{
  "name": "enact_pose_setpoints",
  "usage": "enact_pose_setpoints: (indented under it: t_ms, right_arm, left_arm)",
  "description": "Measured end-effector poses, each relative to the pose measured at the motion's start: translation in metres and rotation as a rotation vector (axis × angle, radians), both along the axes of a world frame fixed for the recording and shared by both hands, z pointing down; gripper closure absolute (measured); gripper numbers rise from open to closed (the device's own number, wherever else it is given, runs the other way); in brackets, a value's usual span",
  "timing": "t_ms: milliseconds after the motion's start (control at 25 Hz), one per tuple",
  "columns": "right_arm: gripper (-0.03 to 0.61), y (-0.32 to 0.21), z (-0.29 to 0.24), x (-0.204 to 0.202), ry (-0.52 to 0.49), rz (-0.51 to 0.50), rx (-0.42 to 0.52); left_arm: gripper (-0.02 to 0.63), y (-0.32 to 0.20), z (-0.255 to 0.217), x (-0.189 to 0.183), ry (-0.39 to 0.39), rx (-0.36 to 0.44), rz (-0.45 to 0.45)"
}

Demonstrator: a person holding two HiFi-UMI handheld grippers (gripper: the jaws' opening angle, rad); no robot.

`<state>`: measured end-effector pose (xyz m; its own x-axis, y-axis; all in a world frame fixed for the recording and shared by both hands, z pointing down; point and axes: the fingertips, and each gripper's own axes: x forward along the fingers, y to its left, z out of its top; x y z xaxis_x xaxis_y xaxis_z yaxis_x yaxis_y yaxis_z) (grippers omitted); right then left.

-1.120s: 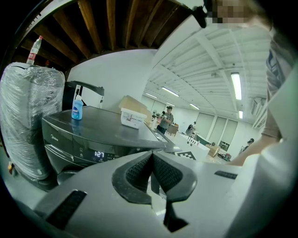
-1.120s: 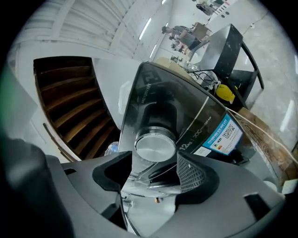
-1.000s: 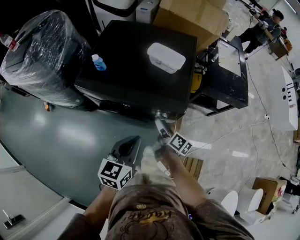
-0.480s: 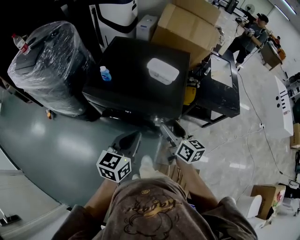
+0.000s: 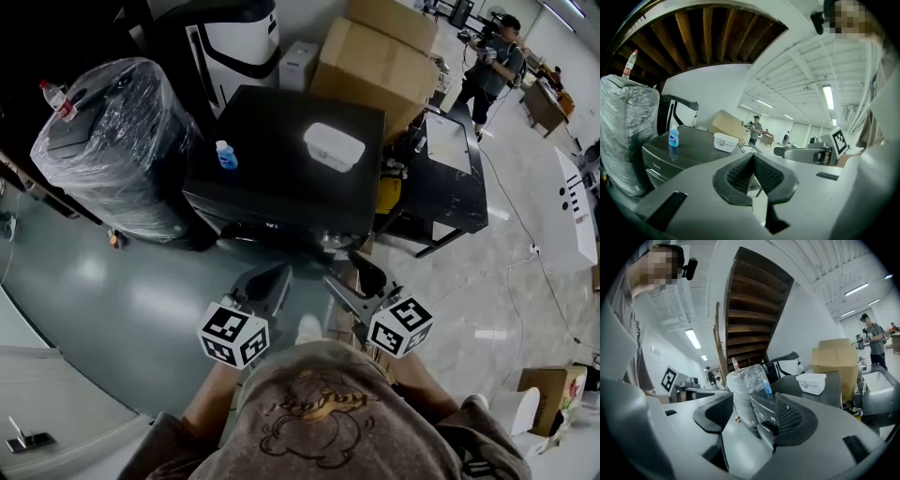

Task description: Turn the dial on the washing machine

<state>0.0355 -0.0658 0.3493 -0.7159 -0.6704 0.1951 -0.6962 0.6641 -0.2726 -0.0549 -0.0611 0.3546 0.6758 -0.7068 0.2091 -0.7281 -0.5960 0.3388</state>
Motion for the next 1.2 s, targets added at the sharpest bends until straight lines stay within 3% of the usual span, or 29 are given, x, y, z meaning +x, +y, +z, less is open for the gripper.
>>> enact_pose_setpoints:
  t_ms: [80,200,320,680,1200]
  right_arm:
    - [0.319,0.009,-0.003,-0.004,0.010,-0.024,0.016]
    - [0.475,0.016,-0.002,0.003,-0.004,0.002,0.031]
    - [0.570,0.021,0.003,0.009,-0.017,0.024,0.047]
    - [0.578,0.021,0.030,0.018,-0.007,0.099,0.071]
    - [0.578,0.023,0.044,0.012,0.029,0.110,0.070]
  left_arm:
    - [0.614,0.001,-0.004,-0.006,-0.015,0.024,-0.022]
    - [0.614,0.002,-0.007,-0.015,-0.027,0.053,-0.070]
    - [0.614,0.003,-0.004,-0.025,-0.037,0.066,-0.114]
    - [0.614,0.005,0.014,-0.031,-0.041,0.107,-0.146]
    - [0.614,0.011,0.033,-0.031,-0.024,0.076,-0.162]
